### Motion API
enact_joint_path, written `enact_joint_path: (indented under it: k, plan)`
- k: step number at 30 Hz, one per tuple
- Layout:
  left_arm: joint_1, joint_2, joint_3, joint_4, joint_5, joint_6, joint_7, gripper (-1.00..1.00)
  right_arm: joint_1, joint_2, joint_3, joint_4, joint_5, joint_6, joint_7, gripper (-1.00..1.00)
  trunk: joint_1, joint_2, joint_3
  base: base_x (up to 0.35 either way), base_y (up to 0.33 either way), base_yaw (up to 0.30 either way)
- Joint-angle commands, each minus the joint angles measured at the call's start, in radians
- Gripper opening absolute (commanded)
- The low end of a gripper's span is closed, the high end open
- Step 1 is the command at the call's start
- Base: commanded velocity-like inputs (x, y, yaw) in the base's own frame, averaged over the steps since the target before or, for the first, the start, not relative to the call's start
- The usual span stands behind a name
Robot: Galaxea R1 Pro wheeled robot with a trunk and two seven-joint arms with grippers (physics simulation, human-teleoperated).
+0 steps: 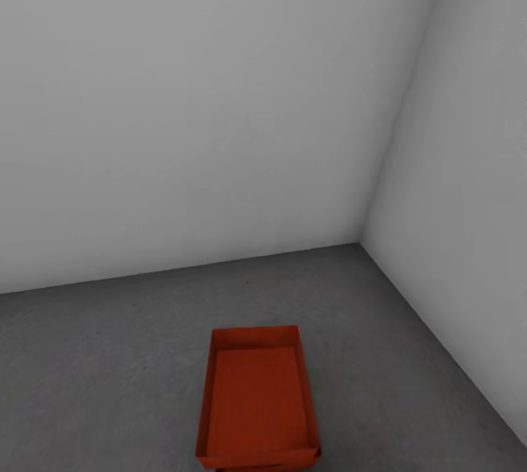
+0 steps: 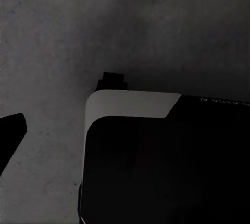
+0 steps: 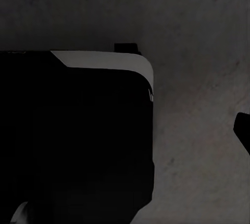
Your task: Move the two storage containers from the living room to the garage. In the garage, place one container on the floor and stack the other container on top of it (either order is fine).
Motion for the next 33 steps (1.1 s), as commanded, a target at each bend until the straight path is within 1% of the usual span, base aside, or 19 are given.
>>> enact_joint_path:
  k: [1, 6, 10, 12, 33]
  plan:
    - [0.001, 0.0, 0.001, 0.0, 0.01, 0.004, 0.002, 1.0, -0.001, 0.001, 0.008, 0.003, -0.008, -0.005, -0.001, 1.0, 0.0, -0.001, 0.0, 0.0, 0.0, -0.024]
    - [0.004, -0.001, 0.001, 0.0, 0.01, 0.004, 0.003, 1.0, -0.001, 0.001, 0.01, 0.003, -0.007, -0.007, -0.002, 1.0, 0.0, -0.001, 0.001, 0.0, 0.0, -0.008]
    - [0.004, 0.0, 0.001, 0.0, 0.01, 0.004, 0.003, 1.0, -0.001, 0.003, 0.01, 0.003, 0.027, -0.01, -0.002, 1.0, 0.0, -0.001, 0.006, 0.0, 0.0, -0.001]
    - [0.004, 0.0, 0.001, 0.0, 0.01, 0.004, 0.003, 1.0, -0.001, 0.003, 0.009, 0.003, 0.035, -0.014, -0.002, 1.0, 0.0, -0.001, 0.009, 0.0, 0.0, 0.0]
    - [0.005, 0.0, 0.001, 0.0, 0.01, 0.004, 0.006, 1.0, -0.001, 0.003, 0.01, 0.003, 0.041, -0.017, -0.002, 1.0, 0.0, -0.001, 0.042, 0.0, 0.0, 0.0]
